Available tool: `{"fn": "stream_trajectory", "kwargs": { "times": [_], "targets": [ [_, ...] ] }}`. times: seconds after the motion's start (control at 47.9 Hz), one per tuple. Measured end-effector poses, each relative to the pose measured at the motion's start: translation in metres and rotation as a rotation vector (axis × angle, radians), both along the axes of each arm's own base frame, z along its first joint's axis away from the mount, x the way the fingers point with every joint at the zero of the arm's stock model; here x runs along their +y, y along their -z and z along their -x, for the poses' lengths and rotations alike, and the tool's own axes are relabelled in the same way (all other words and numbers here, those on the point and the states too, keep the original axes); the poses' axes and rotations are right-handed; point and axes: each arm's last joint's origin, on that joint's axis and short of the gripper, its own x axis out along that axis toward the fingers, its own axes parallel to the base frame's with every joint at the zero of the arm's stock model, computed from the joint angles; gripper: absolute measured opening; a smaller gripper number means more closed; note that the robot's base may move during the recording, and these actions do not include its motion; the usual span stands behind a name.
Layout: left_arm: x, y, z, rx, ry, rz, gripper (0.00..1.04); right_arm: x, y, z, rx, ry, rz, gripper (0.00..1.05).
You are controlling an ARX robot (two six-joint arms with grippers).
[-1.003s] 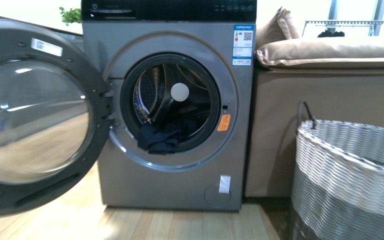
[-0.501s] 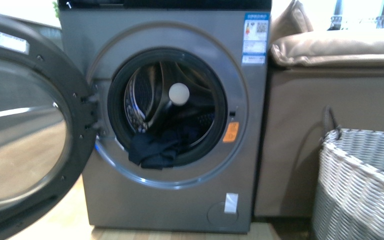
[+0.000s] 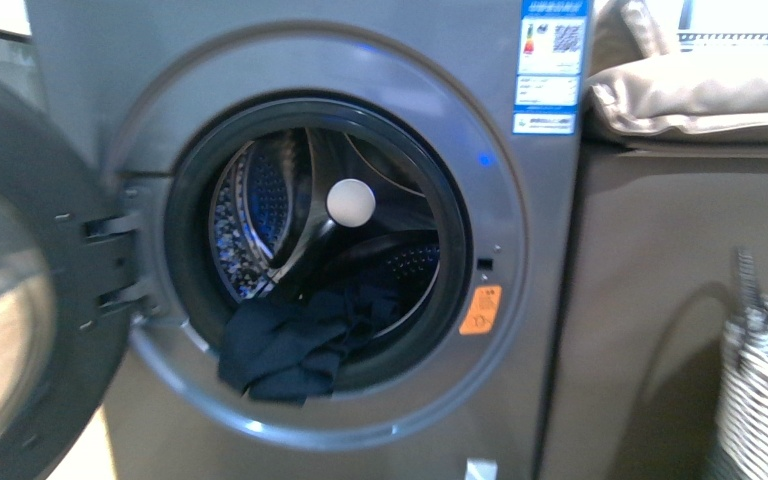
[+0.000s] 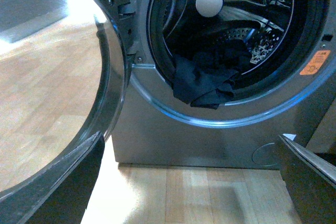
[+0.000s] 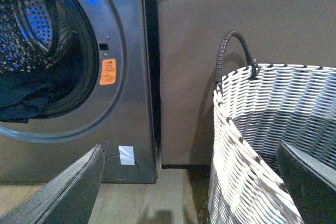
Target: Collect clothes from washing machine
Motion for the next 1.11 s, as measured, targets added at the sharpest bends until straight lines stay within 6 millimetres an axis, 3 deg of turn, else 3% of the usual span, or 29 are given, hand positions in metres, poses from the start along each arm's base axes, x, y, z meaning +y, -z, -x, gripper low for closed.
{"fn": "stream_trajectory", "kwargs": {
  "times": [0.46,0.543,0.669,0.898,1.107],
  "targets": [
    [0.000,0.000,0.000,0.002,0.001,0.000,0.98,0.000,0.000,0.000,0.000,0.002,0.000,0.97],
    [-0.003,0.005,-0.002,0.106,0.248,0.168,0.98,0.000,0.000,0.000,0.000,0.002,0.000,0.97],
    [-0.007,-0.005,-0.012,0.134,0.316,0.246,0.98,0.000,0.000,0.000,0.000,0.001,0.000,0.97],
    [-0.025,-0.037,-0.065,0.084,0.357,0.179,0.98,0.000,0.000,0.000,0.000,0.001,0.000,0.97],
    [-0.041,-0.038,-0.118,0.142,0.364,0.111,0.98,0.000,0.000,0.000,0.000,0.001,0.000,0.97]
  ]
}}
